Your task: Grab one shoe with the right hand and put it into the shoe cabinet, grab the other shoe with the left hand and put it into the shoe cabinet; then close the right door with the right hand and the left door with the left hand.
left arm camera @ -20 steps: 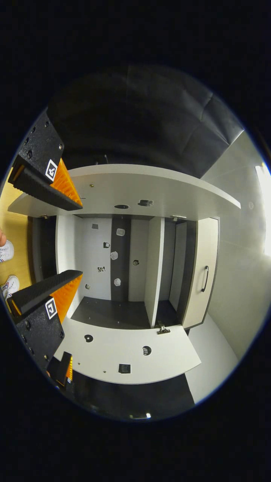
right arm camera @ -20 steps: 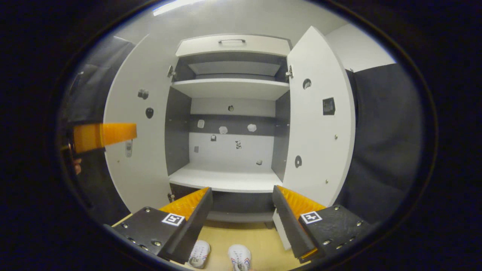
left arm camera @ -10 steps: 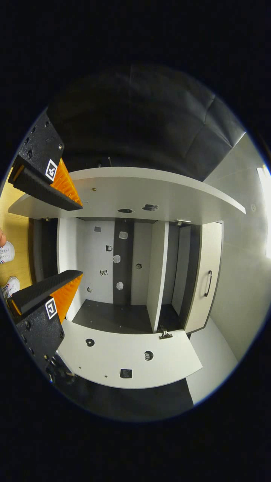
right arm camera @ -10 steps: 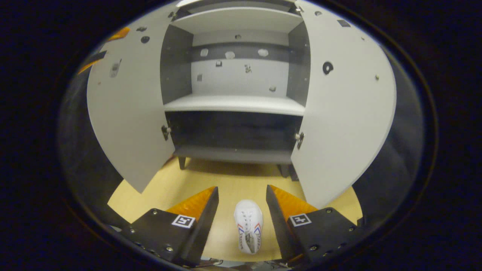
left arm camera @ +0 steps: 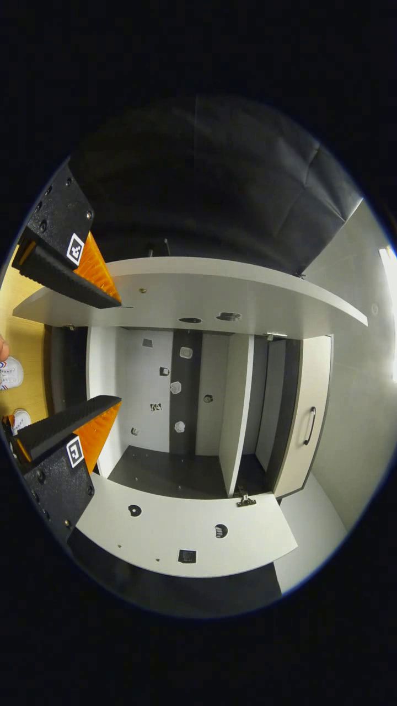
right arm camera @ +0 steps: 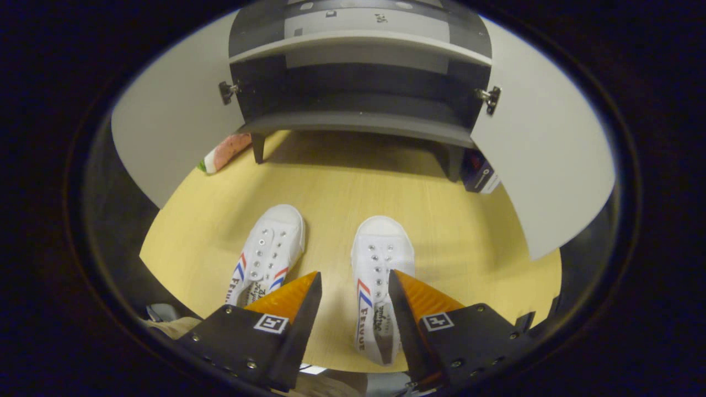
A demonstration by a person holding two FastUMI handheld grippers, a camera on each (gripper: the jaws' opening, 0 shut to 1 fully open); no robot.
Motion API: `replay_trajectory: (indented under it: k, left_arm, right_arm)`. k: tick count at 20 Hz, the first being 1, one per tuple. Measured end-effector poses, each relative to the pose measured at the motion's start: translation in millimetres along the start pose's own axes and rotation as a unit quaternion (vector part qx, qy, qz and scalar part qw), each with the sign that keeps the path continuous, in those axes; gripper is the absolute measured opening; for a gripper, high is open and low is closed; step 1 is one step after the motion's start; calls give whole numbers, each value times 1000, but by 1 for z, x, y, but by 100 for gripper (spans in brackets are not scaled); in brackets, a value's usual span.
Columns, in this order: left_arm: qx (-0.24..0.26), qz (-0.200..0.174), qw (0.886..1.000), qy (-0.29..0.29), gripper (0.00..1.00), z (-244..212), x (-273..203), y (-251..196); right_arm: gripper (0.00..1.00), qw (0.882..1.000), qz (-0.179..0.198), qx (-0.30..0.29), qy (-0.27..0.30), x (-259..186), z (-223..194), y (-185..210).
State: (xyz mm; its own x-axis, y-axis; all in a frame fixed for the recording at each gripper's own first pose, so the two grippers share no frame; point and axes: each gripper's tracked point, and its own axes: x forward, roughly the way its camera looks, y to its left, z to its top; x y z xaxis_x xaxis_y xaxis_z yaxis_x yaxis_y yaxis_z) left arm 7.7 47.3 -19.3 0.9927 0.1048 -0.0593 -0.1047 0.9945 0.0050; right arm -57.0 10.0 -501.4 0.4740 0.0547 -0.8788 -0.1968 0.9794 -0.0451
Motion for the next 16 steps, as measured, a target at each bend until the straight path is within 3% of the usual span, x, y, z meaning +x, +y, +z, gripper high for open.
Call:
replay_trajectory:
  k: [5, 10, 16]
  left_arm:
    - [3, 2, 1000, 0, 96, 0, 1, 1]
    - [6, 1, 1000, 1, 96, -1, 4, 0]
    - [4, 0, 1000, 4, 96, -3, 4, 0]
  right_arm:
    - [73, 999, 12, 11, 43, 25, -27, 3]
    - [71, 999, 4, 12, 52, 42, -36, 0]
    - [74, 999, -14, -43, 12, 50, -42, 4]
